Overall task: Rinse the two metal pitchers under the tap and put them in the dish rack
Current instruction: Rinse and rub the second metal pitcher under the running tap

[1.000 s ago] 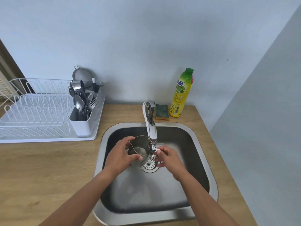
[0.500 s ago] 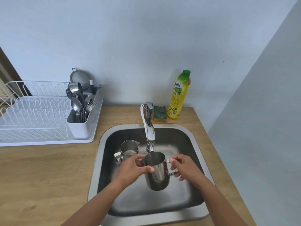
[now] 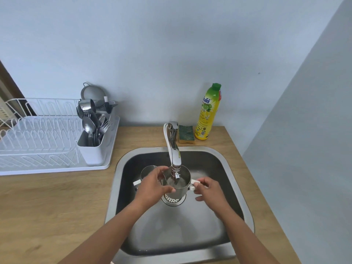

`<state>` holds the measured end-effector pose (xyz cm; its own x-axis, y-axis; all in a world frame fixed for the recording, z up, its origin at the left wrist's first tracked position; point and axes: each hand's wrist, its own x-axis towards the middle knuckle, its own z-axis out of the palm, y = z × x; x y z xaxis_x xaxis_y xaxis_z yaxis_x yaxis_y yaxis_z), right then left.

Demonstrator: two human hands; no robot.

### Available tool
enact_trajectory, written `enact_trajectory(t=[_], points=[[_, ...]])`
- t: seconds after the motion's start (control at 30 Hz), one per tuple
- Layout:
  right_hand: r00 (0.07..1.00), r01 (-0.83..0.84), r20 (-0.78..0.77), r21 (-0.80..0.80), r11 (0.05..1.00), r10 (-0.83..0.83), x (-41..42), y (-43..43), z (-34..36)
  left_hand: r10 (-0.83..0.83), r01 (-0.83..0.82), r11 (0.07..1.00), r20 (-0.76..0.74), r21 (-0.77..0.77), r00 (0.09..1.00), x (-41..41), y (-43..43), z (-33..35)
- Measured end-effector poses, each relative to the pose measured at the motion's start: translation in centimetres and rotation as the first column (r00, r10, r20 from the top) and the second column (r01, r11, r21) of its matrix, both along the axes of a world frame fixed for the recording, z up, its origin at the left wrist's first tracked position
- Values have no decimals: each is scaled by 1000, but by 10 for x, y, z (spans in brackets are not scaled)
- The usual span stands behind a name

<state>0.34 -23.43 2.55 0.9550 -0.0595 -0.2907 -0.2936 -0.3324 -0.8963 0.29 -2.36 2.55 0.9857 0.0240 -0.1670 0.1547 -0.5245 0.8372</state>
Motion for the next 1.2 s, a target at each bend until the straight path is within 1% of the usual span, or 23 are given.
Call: enact_trajectory(t=[0.07,0.17,0.3,0.4,0.47,0.53,0.6,0.7,0.77,0.83,0.97,1.1,1.2], points=[[1000,7,-24,45,999,-6,-1,10,-4,8,-9,999,19,39,1000,-3,8,3],[998,-14,-54,65,998,18,-3,19,-6,7,-9,997,34,70,999,-10,18,5],[991,-82,-105,15,997,83,-7,17,-3,7,-5,997,-26,77,1000,-18,21,-2],[987,-106,-128,-74,992,96,-8,7,0,5,-2,999,-61,41,998,-22,15,-11],[992,-80,-103,-109,991,69,-7,1,1,10,-11,1000,-74,-10,997,-23,8,-15],[997,-39,-72,-107,993,32,-6,0,0,14,-16,1000,-59,-26,998,-21,4,-17],[997,-13,-73,-86,996,6,-5,3,-1,30,-32,999,-43,-26,999,-18,3,-18],[990,-36,-141,-40,999,30,-7,5,-5,57,-58,998,-43,-34,997,-17,6,-18],[983,-69,-175,-47,997,60,-8,1,-4,42,-43,999,-58,-8,997,-20,5,-18],[985,-60,-166,-76,995,47,-7,-4,-2,24,-23,1000,-81,2,996,-22,1,-19],[994,-26,-105,-114,993,14,-4,1,0,45,-50,997,-89,-57,995,-19,1,-20],[987,-92,-142,-96,991,78,-3,-1,3,38,-42,998,-88,-52,995,-16,7,-21],[992,-60,-119,-107,992,47,-2,-5,5,25,-29,999,-93,-44,995,-17,1,-20]])
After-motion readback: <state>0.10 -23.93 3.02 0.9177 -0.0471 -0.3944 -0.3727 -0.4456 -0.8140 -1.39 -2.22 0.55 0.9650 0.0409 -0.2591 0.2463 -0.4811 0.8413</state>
